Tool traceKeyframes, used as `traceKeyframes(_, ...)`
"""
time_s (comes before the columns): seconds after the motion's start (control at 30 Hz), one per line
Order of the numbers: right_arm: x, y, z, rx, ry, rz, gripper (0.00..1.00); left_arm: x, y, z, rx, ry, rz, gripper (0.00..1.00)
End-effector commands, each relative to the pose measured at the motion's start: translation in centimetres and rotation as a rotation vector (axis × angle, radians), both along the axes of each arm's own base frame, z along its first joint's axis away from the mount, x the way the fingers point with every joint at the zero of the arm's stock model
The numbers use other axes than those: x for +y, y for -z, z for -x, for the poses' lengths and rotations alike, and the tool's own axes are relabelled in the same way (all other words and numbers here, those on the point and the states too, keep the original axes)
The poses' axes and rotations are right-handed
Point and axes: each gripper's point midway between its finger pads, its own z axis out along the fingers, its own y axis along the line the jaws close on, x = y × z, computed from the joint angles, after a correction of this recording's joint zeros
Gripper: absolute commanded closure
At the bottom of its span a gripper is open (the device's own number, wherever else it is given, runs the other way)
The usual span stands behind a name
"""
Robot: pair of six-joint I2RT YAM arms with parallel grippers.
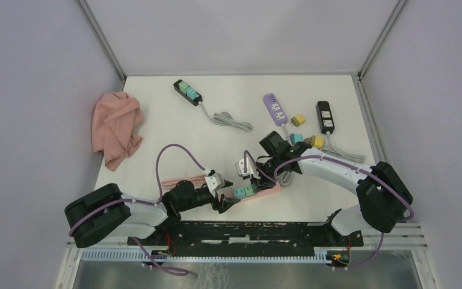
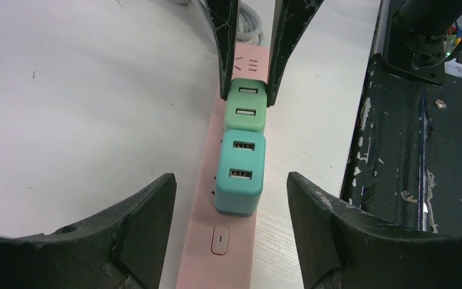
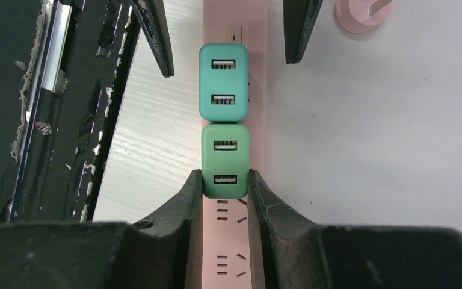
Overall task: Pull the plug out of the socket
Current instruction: Remove the plug from the socket.
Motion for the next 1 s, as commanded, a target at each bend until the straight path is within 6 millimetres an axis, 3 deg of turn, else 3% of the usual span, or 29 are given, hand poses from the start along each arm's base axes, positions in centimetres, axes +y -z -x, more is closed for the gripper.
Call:
traceKeyframes(0.0,0.1,-0.4,-0.2,0.003,-0.003,0.007,1.00,-0.4,-0.7,-0.2,0.002,-0.004,0.039,0.26)
traceKeyframes(0.57,0.1,-0.3,-0.1,0.011,-0.009,0.008,1.00,-2.2,-0.4,-0.5,0.012,0.043,0.016,0.41)
traceKeyframes(0.7,0.1,-0.2,-0.1,0.014,-0.007,0.010,1.00,-2.7,-0.3,-0.2,0.018,0.072,0.014,0.53)
traceKeyframes(0.87,0.1,-0.2,-0.2,0.017,-0.001,0.012,0.98,-2.9,0.1,0.1,0.029,0.095,0.009,0.86)
traceKeyframes(0.93,0.2,-0.1,-0.1,0.024,0.002,0.013,0.94,-2.8,0.1,0.2,0.028,0.096,0.010,0.96)
traceKeyframes(0.97,0.2,0.0,0.0,0.033,0.001,0.011,0.89,-2.7,0.1,0.2,0.027,0.096,0.010,0.97)
